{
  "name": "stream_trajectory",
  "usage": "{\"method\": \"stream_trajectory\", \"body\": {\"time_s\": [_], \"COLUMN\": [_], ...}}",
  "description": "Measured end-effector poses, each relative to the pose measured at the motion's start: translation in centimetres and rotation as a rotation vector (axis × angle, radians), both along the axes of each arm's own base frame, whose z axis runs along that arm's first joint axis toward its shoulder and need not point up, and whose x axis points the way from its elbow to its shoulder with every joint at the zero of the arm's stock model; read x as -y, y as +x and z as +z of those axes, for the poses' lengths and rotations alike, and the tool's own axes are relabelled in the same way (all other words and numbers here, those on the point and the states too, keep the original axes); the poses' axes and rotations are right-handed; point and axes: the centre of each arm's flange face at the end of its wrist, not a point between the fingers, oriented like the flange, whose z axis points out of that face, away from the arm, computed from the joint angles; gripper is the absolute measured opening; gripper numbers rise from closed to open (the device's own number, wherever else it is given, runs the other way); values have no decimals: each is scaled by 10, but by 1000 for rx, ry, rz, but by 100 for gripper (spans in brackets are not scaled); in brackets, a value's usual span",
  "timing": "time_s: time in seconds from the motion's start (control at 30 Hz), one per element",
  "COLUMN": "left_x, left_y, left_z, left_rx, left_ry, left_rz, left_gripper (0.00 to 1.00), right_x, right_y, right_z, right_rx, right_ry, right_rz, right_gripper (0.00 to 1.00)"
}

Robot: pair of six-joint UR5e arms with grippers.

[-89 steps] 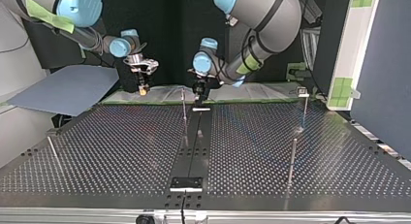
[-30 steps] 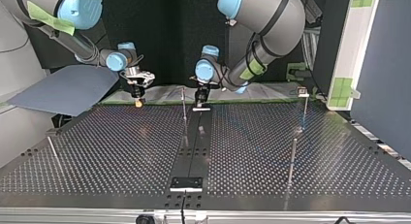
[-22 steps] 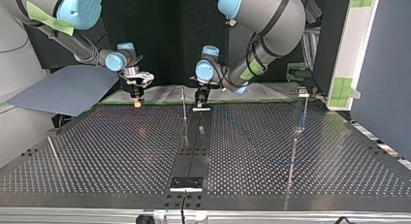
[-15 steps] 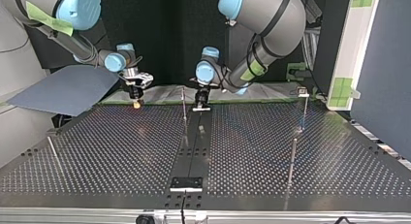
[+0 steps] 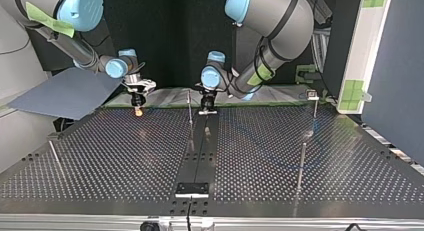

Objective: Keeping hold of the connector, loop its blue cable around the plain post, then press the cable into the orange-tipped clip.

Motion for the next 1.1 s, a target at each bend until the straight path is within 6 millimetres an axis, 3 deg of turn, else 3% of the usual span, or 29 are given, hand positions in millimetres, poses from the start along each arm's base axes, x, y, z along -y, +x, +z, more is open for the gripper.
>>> {"method": "stream_trajectory", "body": {"time_s": [0.6,0.63,0.67,0.7,0.73,0.77,0.8,0.83,1.1], "left_x": [-4,-4,-4,-3,-3,-2,-2,-2,-4], "left_y": [5,5,5,5,5,4,4,3,-2], "left_z": [2,2,2,2,2,2,1,1,-3], "left_rx": [0,0,1,1,1,-1,-4,-8,-41], "left_ry": [5,7,11,14,16,19,22,26,90], "left_rz": [9,8,5,0,-5,-14,-18,-21,-33], "left_gripper": [0,11,32,32,50,79,79,100,100], "right_x": [6,6,6,6,6,6,5,5,4], "right_y": [-1,-1,-2,-2,-2,-2,-2,-2,-2], "right_z": [3,3,3,3,3,3,3,2,1], "right_rx": [2,1,1,1,0,0,0,-1,-5], "right_ry": [-6,-5,-4,-2,-1,1,3,5,17], "right_rz": [1,1,1,1,1,1,1,1,2], "right_gripper": [0,0,0,0,0,0,0,0,0]}}
